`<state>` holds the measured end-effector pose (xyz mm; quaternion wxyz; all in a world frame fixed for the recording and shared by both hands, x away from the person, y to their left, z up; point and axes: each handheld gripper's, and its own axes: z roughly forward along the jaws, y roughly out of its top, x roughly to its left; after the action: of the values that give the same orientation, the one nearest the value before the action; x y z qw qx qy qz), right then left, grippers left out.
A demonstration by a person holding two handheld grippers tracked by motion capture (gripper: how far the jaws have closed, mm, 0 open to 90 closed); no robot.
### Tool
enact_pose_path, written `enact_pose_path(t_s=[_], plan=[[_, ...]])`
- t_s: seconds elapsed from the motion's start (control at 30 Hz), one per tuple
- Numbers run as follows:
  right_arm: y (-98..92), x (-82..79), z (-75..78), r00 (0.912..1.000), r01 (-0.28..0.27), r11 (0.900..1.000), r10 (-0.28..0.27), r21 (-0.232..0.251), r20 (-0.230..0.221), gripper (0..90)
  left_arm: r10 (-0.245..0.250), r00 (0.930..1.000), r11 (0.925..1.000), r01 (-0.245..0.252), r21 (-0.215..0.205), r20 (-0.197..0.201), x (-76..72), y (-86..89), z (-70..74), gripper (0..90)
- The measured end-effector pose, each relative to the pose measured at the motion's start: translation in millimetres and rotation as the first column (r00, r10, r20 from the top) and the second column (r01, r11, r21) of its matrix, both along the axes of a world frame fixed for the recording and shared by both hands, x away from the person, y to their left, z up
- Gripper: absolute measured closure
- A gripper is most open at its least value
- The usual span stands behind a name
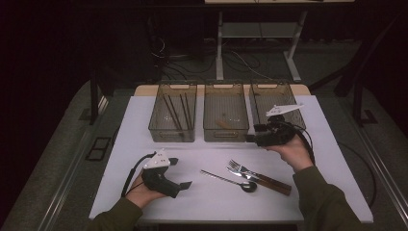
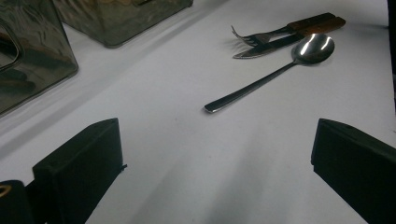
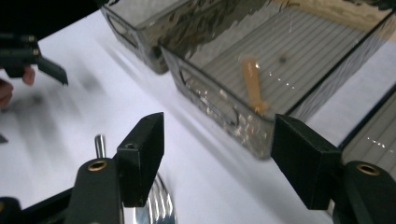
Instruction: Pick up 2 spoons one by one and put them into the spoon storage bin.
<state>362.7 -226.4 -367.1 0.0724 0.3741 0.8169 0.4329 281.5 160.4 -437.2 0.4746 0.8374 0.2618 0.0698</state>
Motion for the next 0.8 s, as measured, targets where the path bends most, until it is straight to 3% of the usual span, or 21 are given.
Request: enact_pose_path(t_s=[0.13,0.27,0.57,0.8], plan=[[-4.1,-12.2,-5.6,1.0,-0.007,1.0,0.007,-0.005,0.001,34.8,-0.006,1.0,1.0,0.006,-0.004,-0.005,3.8,-0.6,1.6,0.4],[-9.2,-24.0,-9.4,0.9999,-0.012,1.0,0.012,-0.001,-0.004,34.7,0.001,1.0,0.9998,-0.001,0.019,-0.004,4.8,-0.4,0.3,0.2],[-22.8,-50.9,-23.0,0.9999,-0.016,1.0,0.016,0.014,0.002,34.7,0.03,0.9995,0.9994,-0.031,0.018,0.002,-1.6,1.6,-1.6,0.3],[-31.9,-69.4,-33.4,0.9996,-0.023,0.999,0.024,0.034,-0.012,34.7,0.031,0.9995,0.9994,-0.031,-0.013,0.006,-2.7,5.3,-0.1,1.5]])
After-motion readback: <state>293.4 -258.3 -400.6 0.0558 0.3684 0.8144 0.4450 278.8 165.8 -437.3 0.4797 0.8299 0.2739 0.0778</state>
